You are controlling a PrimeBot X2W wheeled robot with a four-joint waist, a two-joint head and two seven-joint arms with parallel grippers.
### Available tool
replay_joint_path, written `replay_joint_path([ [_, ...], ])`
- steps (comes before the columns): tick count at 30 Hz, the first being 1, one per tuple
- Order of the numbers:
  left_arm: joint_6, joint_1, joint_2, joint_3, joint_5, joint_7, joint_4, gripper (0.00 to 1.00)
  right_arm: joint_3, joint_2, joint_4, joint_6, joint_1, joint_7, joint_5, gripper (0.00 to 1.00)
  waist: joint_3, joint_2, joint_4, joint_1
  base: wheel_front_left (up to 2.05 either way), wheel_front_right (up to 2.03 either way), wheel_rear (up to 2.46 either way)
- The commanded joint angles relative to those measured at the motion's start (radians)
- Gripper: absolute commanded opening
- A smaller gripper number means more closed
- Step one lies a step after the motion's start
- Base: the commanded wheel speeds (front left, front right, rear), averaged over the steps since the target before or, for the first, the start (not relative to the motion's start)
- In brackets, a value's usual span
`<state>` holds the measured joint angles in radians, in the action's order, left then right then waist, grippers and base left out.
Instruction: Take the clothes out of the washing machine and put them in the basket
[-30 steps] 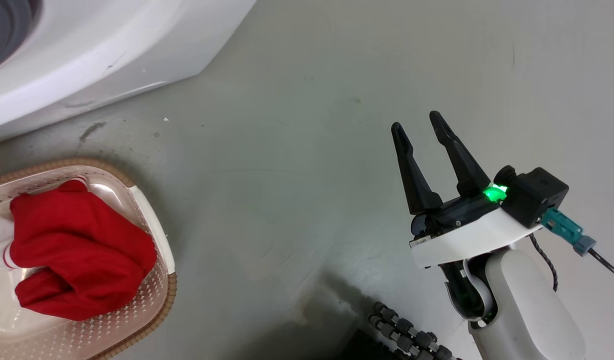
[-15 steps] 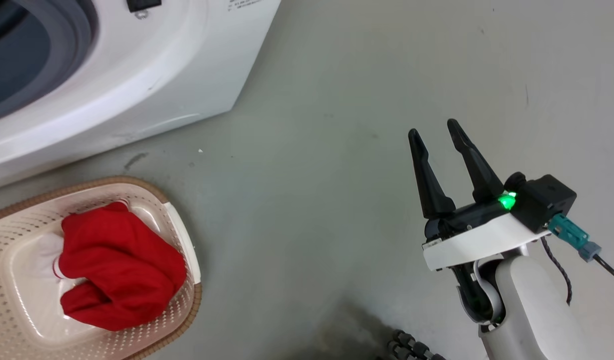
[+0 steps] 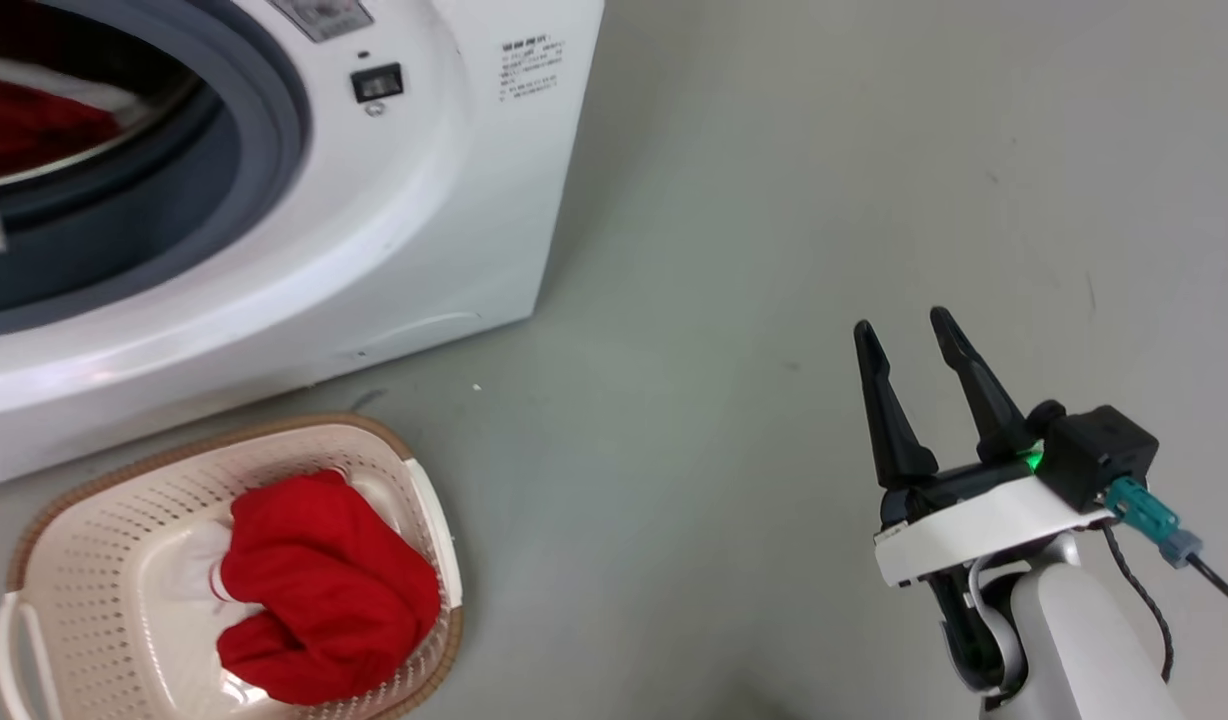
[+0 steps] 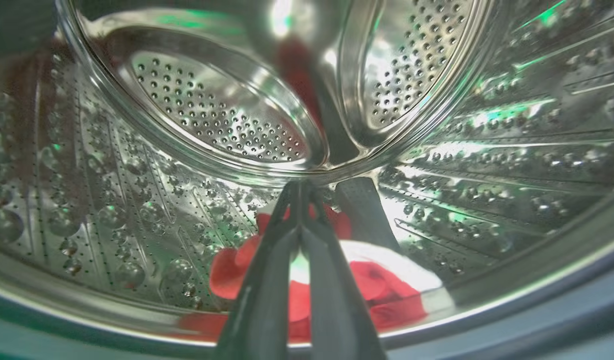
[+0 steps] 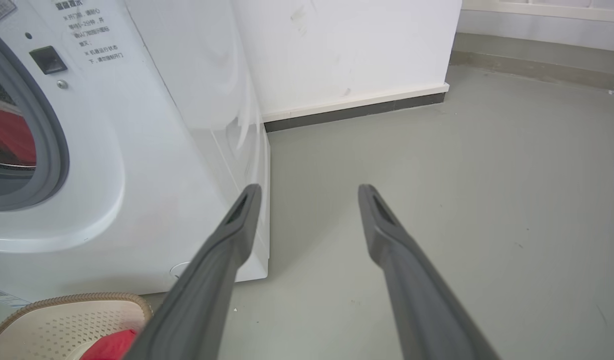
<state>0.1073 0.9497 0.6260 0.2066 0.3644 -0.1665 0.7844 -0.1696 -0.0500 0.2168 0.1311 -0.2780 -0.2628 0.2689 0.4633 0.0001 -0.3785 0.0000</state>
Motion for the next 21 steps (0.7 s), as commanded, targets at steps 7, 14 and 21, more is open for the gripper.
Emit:
replay_joint_path([
  [7, 0.034, -0.126, -0.064, -0.007, 0.027, -0.065, -0.074, 0.00, 0.026, 0.000, 0.006, -0.001, 0.053, 0.007, -0.035, 1.00, -0.125, -0.0001, 0.067, 0.0000, 0.00, 0.00, 0.00],
  [14, 0.041, -0.217, -0.094, -0.010, 0.043, -0.085, -0.217, 0.00, 0.048, 0.000, -0.022, -0.001, 0.094, 0.035, -0.053, 1.00, -0.184, -0.0001, 0.114, 0.0000, 0.00, 0.00, 0.00],
  [21, 0.094, -0.320, -0.119, 0.002, 0.043, -0.065, -0.436, 0.00, 0.063, 0.000, -0.059, -0.001, 0.126, 0.067, -0.073, 1.00, -0.218, -0.0001, 0.156, 0.0000, 0.00, 0.00, 0.00],
])
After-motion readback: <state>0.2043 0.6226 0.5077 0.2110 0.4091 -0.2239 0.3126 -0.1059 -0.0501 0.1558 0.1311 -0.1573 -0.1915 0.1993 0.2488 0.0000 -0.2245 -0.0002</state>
